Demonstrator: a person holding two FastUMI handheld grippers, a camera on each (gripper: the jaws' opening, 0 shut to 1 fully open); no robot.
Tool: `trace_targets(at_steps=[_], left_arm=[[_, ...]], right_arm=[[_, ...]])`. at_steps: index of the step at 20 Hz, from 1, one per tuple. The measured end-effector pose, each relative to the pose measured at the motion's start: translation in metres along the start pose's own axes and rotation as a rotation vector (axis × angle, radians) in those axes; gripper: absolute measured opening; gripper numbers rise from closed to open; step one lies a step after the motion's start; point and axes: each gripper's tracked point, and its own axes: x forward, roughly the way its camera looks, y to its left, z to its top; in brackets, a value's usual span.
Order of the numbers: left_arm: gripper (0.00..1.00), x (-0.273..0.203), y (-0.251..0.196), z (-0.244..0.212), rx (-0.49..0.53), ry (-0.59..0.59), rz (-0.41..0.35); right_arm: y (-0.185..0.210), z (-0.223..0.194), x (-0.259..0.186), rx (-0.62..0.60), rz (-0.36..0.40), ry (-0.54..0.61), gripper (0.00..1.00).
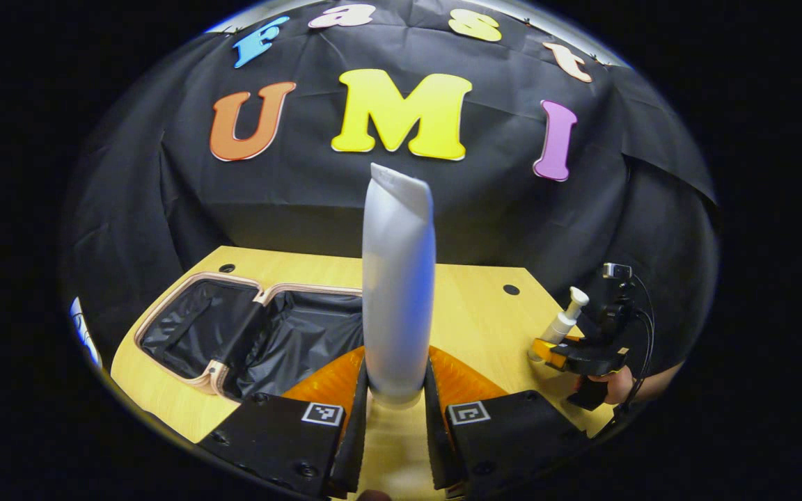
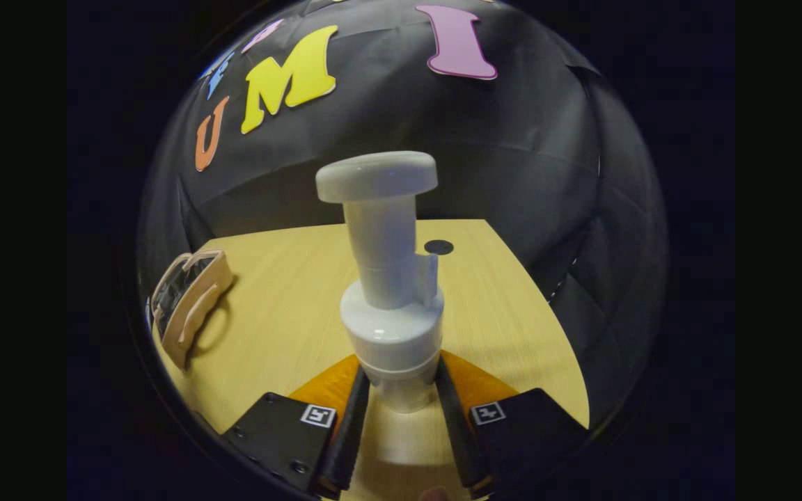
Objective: First open the suitcase, pack the skin care products into it, and then close the suitcase.
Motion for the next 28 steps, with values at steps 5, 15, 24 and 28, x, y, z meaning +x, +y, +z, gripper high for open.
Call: trace_targets(at_steps=[5, 15, 24, 28], left_arm=[[0.4, -0.005, 0.06, 0.001, -0.049, 0.019, 0.032], [0.39, 0.052, 0.128, -0.026, -0.096, 0.255, -0.239], [0.39, 0.11, 0.167, -0.119, -0.265, 0.776, -0.262], [0.39, 0.12, 0.162, -0.14, -0.261, 0.91, -0.267]], right_arm=[[0.015, 0.012, -0.024, 0.035, 0.002, 0.031, 0.49], [0.129, 0.069, -0.148, 0.147, 0.262, 0.023, 0.47], [0.188, 0.078, -0.222, 0.156, 0.342, 0.058, 0.47], [0.208, 0.078, -0.235, 0.167, 0.373, 0.073, 0.47]])
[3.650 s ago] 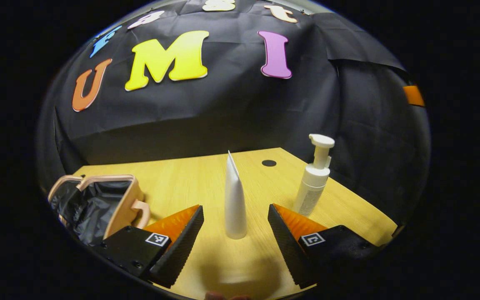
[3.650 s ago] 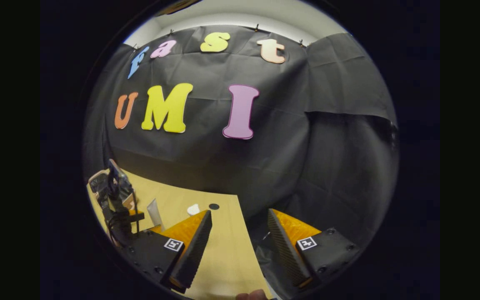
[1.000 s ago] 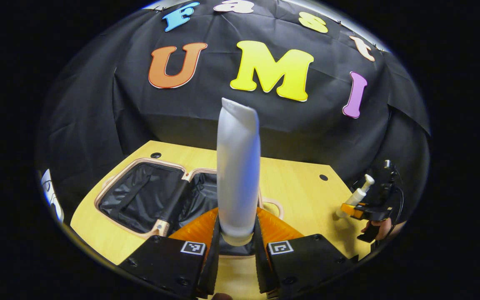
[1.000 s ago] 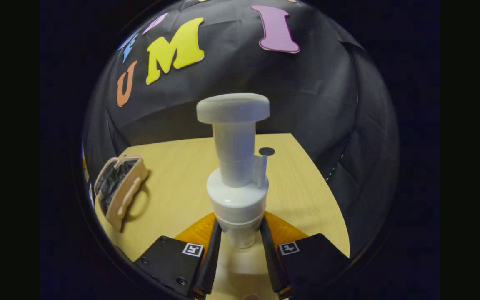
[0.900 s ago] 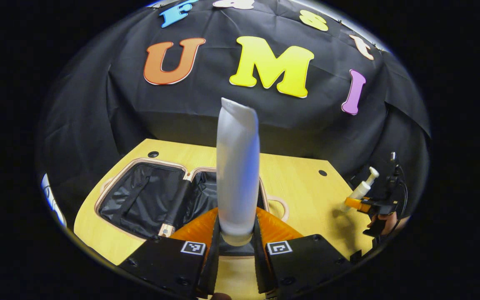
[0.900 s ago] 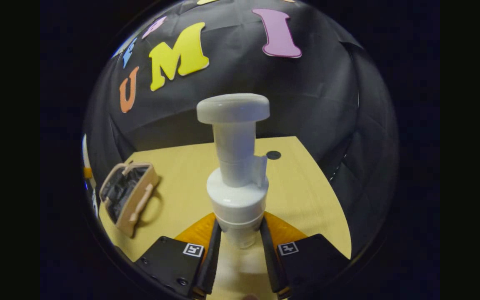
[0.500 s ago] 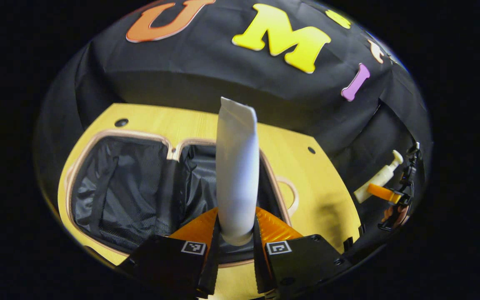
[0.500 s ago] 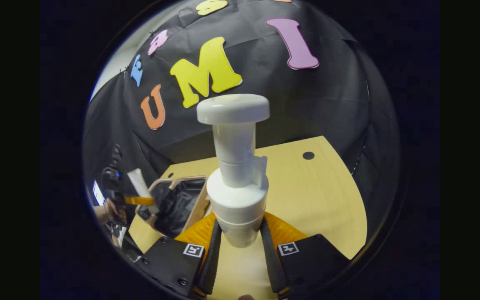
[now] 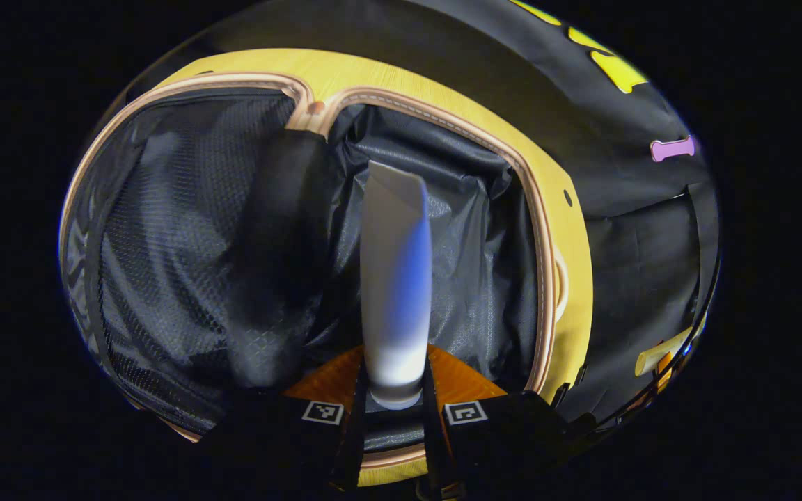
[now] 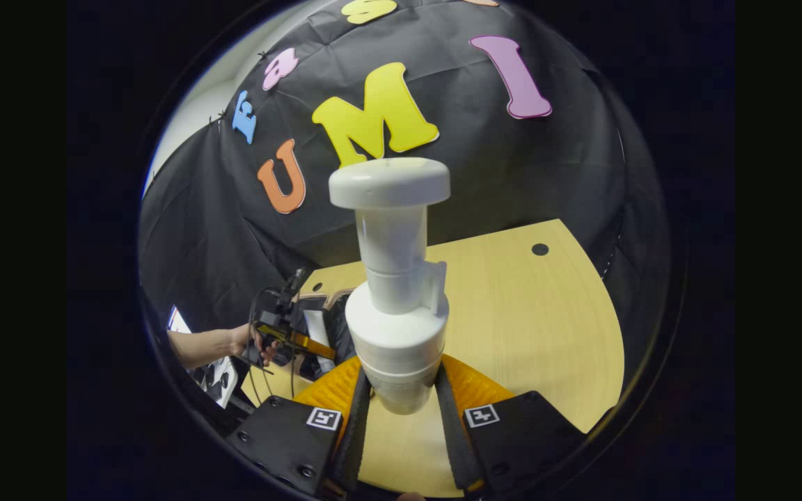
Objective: First open the suitcase, pack the skin care products into it, and then close the suitcase.
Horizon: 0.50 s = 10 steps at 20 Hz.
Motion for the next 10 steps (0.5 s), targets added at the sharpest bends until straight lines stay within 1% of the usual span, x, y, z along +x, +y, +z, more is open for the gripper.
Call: trace_targets(at_steps=[4, 5, 6, 7, 8, 9, 10], left_arm=[[0.39, -0.001, 0.002, -0.007, 0.01, 0.15, 0.054], [0.47, 0.003, 0.002, -0.009, 0.007, 0.168, 0.062], [0.33, 0.003, 0.002, -0.009, 0.01, 0.181, 0.073], [0.49, 0.004, 0.003, -0.01, 0.011, 0.189, 0.086], [0.44, 0.005, 0.002, -0.01, 0.013, 0.193, 0.091], [0.46, 0.005, 0.001, -0.011, 0.019, 0.197, 0.097], [0.58, 0.003, 0.0, -0.01, 0.021, 0.196, 0.095]], right_arm=[[0.019, -0.005, 0.007, -0.02, 0.022, 0.031, 0.47], [0.025, -0.008, 0.008, -0.022, 0.03, 0.038, 0.47], [0.031, -0.011, 0.007, -0.025, 0.041, 0.046, 0.47], [0.035, -0.013, 0.008, -0.029, 0.049, 0.054, 0.47], [0.039, -0.016, 0.008, -0.037, 0.058, 0.06, 0.47], [0.043, -0.017, 0.01, -0.052, 0.063, 0.068, 0.47], [0.045, -0.02, 0.014, -0.075, 0.065, 0.082, 0.47]])
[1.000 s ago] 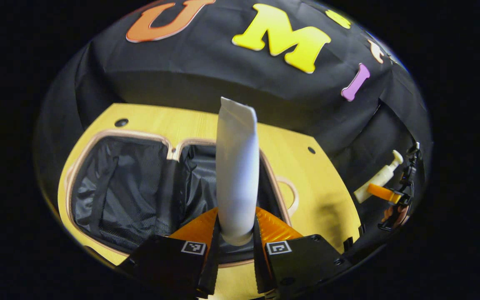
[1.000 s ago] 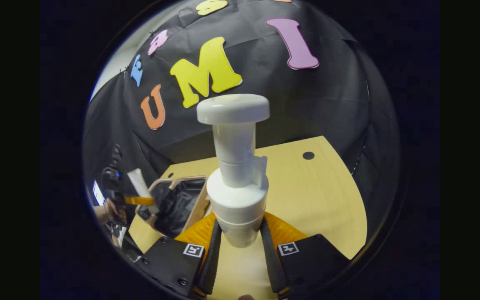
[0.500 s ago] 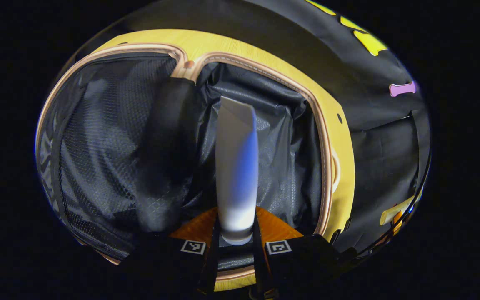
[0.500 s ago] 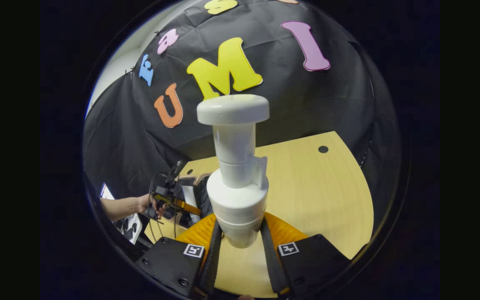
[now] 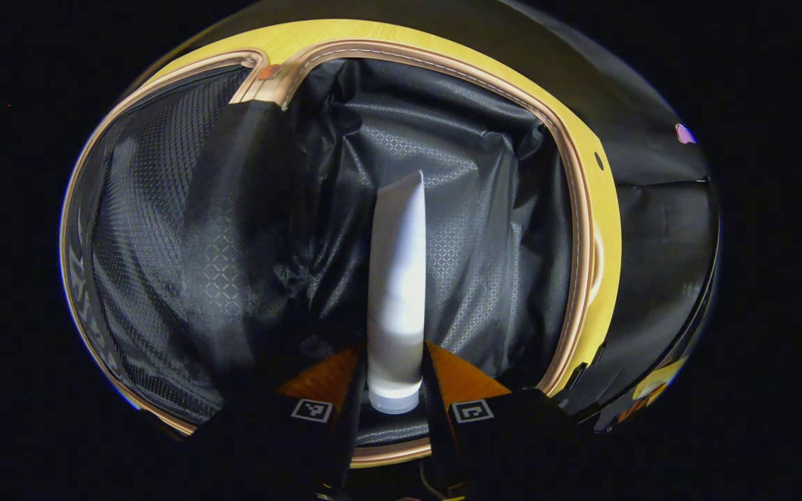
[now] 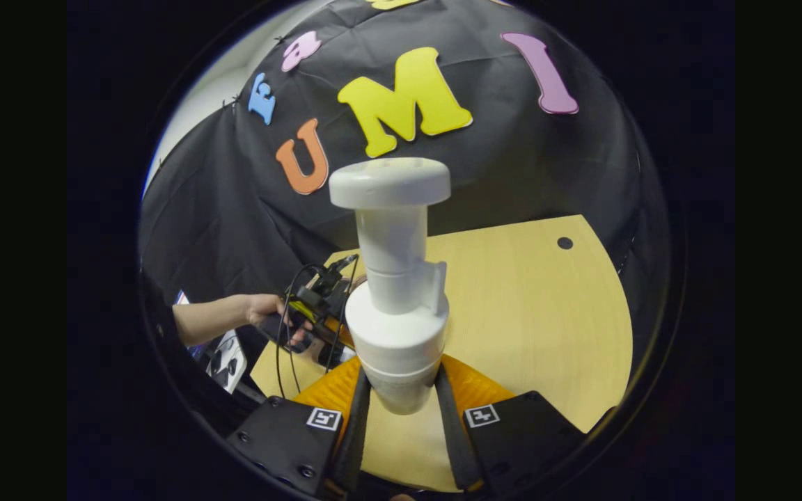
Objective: First open the suitcase, pack the skin care products into it, and then close the suitcase.
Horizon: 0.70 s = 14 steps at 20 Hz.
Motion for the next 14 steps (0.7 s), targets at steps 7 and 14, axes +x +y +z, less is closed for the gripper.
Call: trace_targets(at_steps=[7, 14], left_arm=[[0.98, -0.077, -0.015, -0.009, 0.034, -0.311, -0.043], [0.98, -0.141, 0.024, -0.081, -0.041, -0.701, 0.067]], right_arm=[[0.04, 0.005, 0.07, -0.067, 0.063, 0.143, 0.47], [0.09, -0.03, 0.188, -0.035, 0.098, 0.433, 0.47]])
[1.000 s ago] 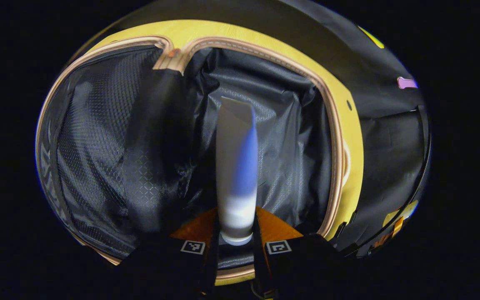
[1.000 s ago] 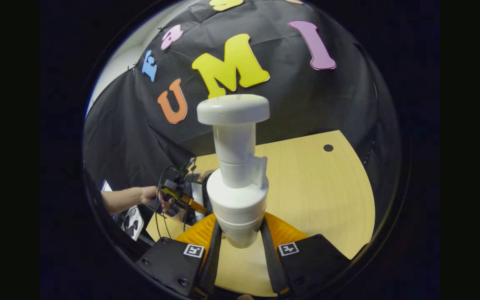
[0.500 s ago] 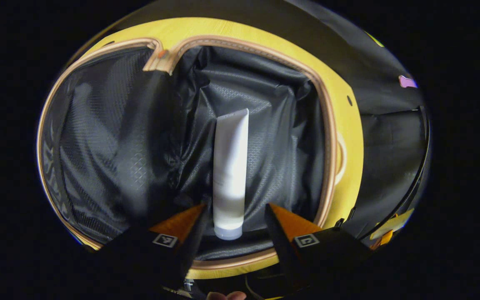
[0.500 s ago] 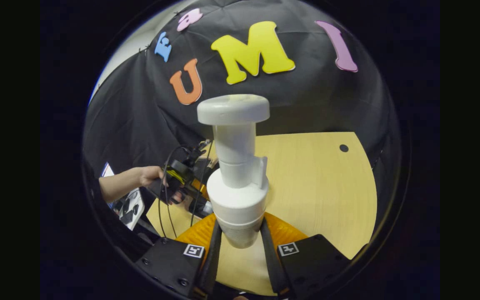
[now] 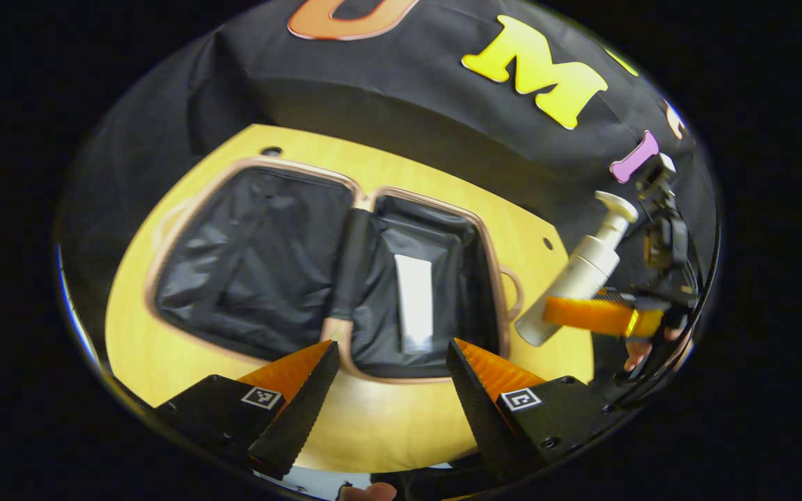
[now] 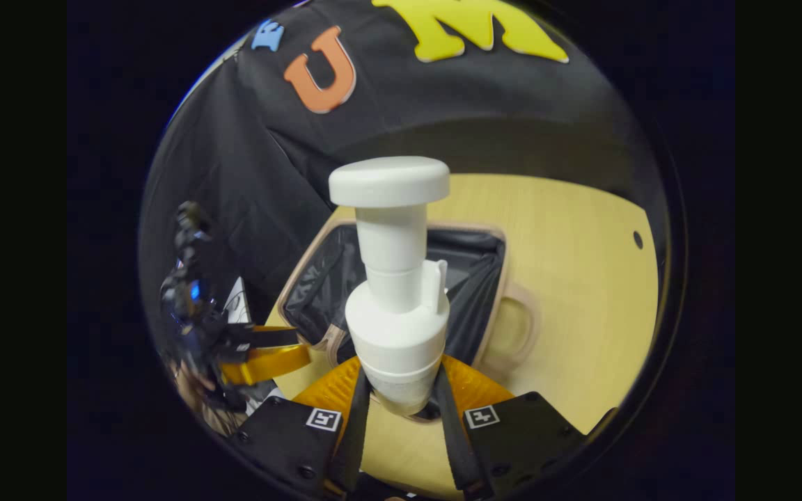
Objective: First open the suitcase, pack the skin care products into it, and then close the suitcase.
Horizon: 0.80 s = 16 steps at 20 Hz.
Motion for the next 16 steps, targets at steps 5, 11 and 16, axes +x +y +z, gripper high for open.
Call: trace_targets(at_steps=[5, 11, 16], left_arm=[[0.99, -0.044, 0.028, -0.016, 0.044, -0.21, 0.105], [0.99, -0.076, 0.06, -0.002, 0.149, -0.383, 0.245], [0.99, -0.084, 0.074, -0.004, 0.036, -0.394, 0.245]], right_arm=[[-0.021, -0.028, 0.063, 0.145, -0.113, 0.226, 0.47], [-0.039, -0.04, 0.103, 0.332, -0.229, 0.355, 0.46], [-0.049, -0.044, 0.116, 0.399, -0.323, 0.404, 0.47]])
